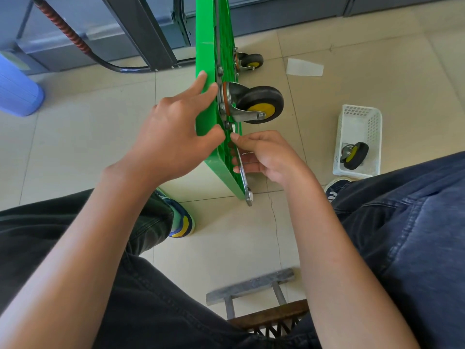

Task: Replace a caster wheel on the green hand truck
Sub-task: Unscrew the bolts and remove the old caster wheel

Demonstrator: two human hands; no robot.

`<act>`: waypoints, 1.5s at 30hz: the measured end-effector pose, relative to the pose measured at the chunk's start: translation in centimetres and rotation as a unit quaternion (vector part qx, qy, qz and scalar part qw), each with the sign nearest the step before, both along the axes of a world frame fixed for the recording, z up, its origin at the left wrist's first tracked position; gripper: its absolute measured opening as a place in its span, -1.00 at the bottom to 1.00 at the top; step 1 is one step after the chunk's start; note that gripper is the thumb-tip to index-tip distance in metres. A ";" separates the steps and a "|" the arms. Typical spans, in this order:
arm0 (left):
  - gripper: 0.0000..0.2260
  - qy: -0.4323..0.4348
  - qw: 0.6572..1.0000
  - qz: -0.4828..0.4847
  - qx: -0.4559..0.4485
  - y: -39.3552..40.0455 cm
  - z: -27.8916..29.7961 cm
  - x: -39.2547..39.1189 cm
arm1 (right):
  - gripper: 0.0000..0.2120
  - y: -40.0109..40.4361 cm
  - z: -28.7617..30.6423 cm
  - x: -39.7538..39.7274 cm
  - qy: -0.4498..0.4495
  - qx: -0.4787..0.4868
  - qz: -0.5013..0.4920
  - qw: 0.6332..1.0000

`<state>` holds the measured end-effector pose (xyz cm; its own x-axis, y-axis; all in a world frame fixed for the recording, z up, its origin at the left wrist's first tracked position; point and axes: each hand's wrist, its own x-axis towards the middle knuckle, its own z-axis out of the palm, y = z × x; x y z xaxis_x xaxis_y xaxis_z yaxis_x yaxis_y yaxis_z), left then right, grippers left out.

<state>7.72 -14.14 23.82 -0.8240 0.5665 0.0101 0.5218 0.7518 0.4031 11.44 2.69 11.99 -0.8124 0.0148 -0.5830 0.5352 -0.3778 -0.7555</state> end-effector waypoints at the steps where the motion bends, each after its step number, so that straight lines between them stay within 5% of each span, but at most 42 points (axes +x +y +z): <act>1: -0.38 -0.002 1.000 0.000 0.000 0.0 0.0 0.0 | -0.80 0.0 0.2 -0.1 0.000 -0.005 -0.002 1.000; 7: -0.38 0.001 1.000 -0.001 -0.001 0.1 0.0 0.2 | -0.80 -0.6 0.6 -0.2 0.017 -0.014 0.003 1.000; 20: -0.38 0.001 1.000 -0.001 0.004 0.2 0.0 0.2 | -0.83 -0.6 -1.3 -0.6 0.084 0.173 0.016 0.981; 29: -0.39 -0.001 1.000 -0.002 0.001 0.0 -0.1 0.0 | -0.80 -1.2 -5.1 -0.6 0.278 0.429 -0.018 0.860; 34: -0.37 -0.003 1.000 0.002 0.000 0.1 -0.1 0.1 | -0.79 -1.1 -5.6 -0.8 0.293 0.484 -0.030 0.824; 37: -0.37 -0.003 1.000 -0.002 -0.001 0.1 -0.1 0.0 | -0.79 -1.0 -5.6 -0.4 0.282 0.471 -0.024 0.836; 45: -0.37 -0.002 1.000 -0.004 0.003 0.1 -0.1 0.1 | -0.83 -0.2 -3.6 0.1 0.145 0.274 0.033 0.950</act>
<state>7.84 -14.06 23.71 -0.8190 0.5737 0.0102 0.5266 0.7445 0.4103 11.50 2.49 8.39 -0.9474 0.1944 -0.2544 0.2837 0.1416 -0.9484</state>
